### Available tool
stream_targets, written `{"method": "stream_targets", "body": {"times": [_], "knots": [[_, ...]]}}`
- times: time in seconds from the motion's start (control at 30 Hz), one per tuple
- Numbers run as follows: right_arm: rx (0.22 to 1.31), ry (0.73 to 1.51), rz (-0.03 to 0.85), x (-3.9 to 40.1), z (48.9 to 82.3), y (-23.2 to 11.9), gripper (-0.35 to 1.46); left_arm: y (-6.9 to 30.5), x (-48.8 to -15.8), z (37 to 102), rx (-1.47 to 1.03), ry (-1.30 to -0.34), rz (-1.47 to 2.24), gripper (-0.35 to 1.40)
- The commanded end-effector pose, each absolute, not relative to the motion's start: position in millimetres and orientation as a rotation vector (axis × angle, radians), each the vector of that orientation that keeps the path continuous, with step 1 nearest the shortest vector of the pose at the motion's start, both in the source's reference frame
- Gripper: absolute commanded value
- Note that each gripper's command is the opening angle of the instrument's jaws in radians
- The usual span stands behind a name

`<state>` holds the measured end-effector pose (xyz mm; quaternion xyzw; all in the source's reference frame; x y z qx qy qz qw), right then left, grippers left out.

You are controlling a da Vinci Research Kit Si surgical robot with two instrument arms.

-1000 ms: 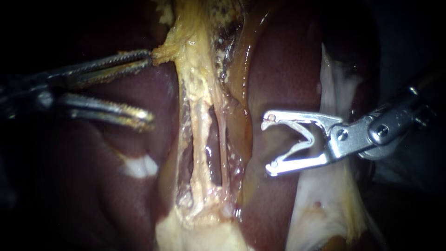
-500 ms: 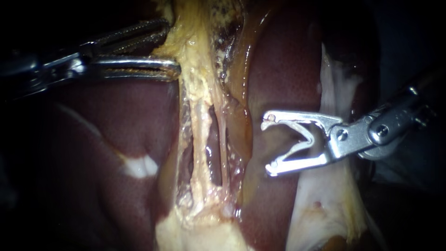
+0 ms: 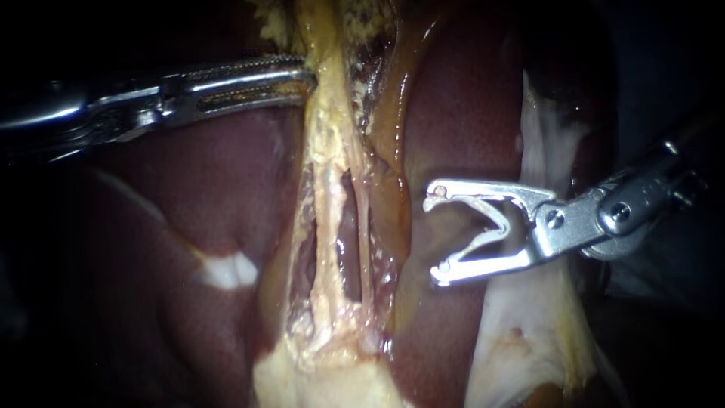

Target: Grabbing gallbladder

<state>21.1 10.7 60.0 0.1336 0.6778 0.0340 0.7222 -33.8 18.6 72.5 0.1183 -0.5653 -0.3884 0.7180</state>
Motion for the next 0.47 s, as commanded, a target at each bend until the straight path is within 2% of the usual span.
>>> {"method": "stream_targets", "body": {"times": [0.03, 0.47], "knots": [[0.295, 1.497, 0.075, 21.1, 60.0, 10.7, 0.57, 18.6, -33.6, 72.4, 0.27, -1.247, -0.862, -0.35], [0.295, 1.497, 0.075, 21.1, 60.0, 10.7, 0.57, 18.3, -32.8, 72.1, 0.288, -1.228, -0.88, -0.35]]}}
